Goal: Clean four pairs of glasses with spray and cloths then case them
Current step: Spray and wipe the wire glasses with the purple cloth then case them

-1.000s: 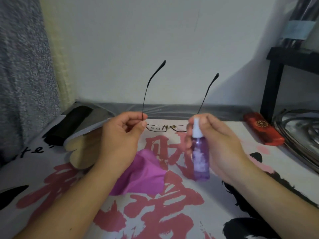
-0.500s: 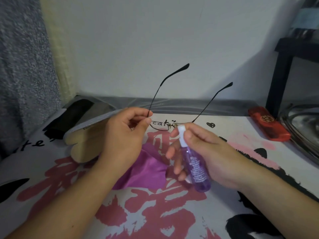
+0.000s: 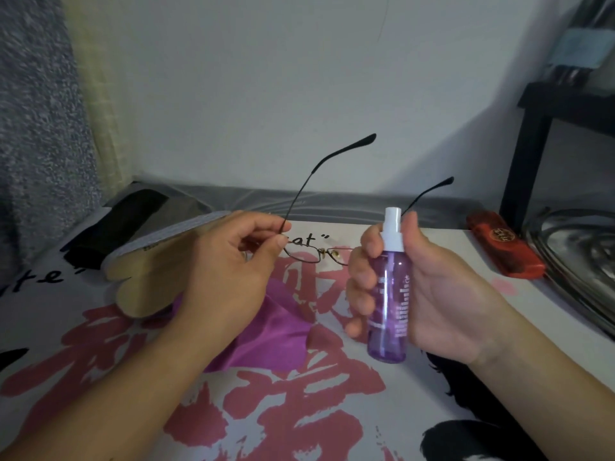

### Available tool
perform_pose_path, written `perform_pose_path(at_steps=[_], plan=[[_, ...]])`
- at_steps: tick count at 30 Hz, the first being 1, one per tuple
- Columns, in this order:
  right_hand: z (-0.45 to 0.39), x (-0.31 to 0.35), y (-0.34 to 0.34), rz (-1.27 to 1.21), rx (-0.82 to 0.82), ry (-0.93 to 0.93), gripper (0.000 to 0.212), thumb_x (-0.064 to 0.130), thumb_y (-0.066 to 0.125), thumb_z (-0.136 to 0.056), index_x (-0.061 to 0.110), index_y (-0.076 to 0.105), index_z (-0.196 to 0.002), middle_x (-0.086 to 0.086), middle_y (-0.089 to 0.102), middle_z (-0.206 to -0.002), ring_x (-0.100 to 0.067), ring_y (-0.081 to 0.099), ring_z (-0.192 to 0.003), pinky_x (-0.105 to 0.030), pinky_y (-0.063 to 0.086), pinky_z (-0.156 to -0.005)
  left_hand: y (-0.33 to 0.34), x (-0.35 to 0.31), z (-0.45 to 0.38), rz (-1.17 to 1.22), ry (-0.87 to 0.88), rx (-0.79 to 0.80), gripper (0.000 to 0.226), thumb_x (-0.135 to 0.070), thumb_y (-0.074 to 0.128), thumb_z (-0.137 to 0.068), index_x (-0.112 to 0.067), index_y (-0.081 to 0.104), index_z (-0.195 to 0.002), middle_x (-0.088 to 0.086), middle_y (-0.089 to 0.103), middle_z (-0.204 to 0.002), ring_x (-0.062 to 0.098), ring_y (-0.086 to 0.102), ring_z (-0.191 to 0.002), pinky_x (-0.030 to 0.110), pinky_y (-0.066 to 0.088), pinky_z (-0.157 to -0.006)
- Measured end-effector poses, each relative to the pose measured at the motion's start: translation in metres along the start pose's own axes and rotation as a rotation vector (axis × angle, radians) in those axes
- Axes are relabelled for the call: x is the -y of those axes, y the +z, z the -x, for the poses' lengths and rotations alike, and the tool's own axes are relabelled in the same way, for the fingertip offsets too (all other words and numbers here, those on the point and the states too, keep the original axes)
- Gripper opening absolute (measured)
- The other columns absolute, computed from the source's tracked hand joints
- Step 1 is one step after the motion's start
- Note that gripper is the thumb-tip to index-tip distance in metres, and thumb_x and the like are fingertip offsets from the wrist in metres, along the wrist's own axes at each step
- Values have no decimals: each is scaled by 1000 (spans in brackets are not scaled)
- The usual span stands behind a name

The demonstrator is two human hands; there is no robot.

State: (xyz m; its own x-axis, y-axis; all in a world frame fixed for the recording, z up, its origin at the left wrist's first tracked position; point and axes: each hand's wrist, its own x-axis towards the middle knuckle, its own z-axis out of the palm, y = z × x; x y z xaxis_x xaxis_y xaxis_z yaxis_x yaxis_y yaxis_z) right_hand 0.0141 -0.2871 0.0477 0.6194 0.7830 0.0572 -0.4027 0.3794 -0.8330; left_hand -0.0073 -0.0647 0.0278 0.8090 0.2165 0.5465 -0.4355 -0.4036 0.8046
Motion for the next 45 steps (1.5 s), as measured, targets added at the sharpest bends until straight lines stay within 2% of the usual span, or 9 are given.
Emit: perform_pose_path(at_steps=[7, 14, 18, 22, 27, 35, 40, 43, 45], plan=[[1, 2, 5, 131, -96, 82, 54, 58, 33, -103, 10, 54, -92, -9, 47, -77, -21, 44, -63, -34, 41, -60, 0, -1, 2, -65, 89, 4, 27, -9, 71, -90, -35, 69, -98, -14, 68, -92, 1, 66, -90, 7, 48, -78], [-1, 4, 17, 483, -527, 18, 55, 58, 44, -96, 8, 63, -85, -12, 56, -71, -23, 49, -57, -34, 45, -56, 2, -1, 4, -158, 227, 24, 25, -4, 71, -89, -26, 71, -101, -16, 64, -92, 1, 63, -89, 6, 45, -78], [-2, 1, 20, 438, -539, 90, 61, 66, 45, -92, 7, 61, -87, -10, 52, -69, -23, 45, -53, -33, 45, -53, 3, 3, 4, -219, 303, 28, 20, -1, 72, -89, -18, 75, -99, -13, 64, -91, 4, 62, -88, 10, 45, -79], [1, -2, 20, 484, -570, 218, 74, 79, 45, -85, 7, 57, -72, -9, 48, -61, -21, 36, -45, -28, 35, -44, 4, 8, 5, -245, 427, 48, 14, -3, 71, -91, -10, 76, -102, -2, 65, -88, 8, 61, -86, 22, 49, -75], [0, -2, 19, 563, -641, 292, 70, 75, 49, -86, 10, 53, -61, -8, 47, -57, -19, 36, -41, -27, 34, -45, 6, 8, 7, -243, 471, 85, 13, -7, 70, -91, -8, 76, -103, 2, 63, -85, 6, 58, -81, 17, 45, -72], [-3, -9, 25, 720, -729, 258, 62, 65, 46, -91, 8, 54, -68, -14, 46, -60, -24, 35, -43, -32, 36, -48, 7, 7, 8, -208, 468, 110, 12, -11, 69, -91, -9, 76, -102, 1, 64, -84, 7, 59, -80, 23, 48, -71], [-7, -11, 25, 851, -809, 220, 70, 69, 38, -92, 10, 55, -58, -16, 51, -58, -25, 40, -47, -36, 40, -59, 9, 7, 9, -212, 460, 110, 12, -10, 70, -90, -9, 76, -101, 0, 64, -84, 8, 60, -79, 22, 48, -71], [-9, -11, 23, 910, -818, 220, 78, 76, 33, -91, 9, 54, -55, -15, 51, -55, -24, 42, -46, -36, 41, -58, 9, 6, 9, -208, 455, 108, 12, -9, 70, -90, -10, 76, -101, -2, 64, -85, 7, 60, -80, 19, 48, -72], [-8, -10, 22, 951, -847, 216, 73, 70, 36, -92, 9, 52, -54, -14, 50, -53, -23, 40, -45, -36, 40, -56, 9, 7, 10, -210, 450, 108, 13, -10, 70, -90, -10, 76, -101, -3, 64, -86, 7, 60, -81, 19, 48, -73]])
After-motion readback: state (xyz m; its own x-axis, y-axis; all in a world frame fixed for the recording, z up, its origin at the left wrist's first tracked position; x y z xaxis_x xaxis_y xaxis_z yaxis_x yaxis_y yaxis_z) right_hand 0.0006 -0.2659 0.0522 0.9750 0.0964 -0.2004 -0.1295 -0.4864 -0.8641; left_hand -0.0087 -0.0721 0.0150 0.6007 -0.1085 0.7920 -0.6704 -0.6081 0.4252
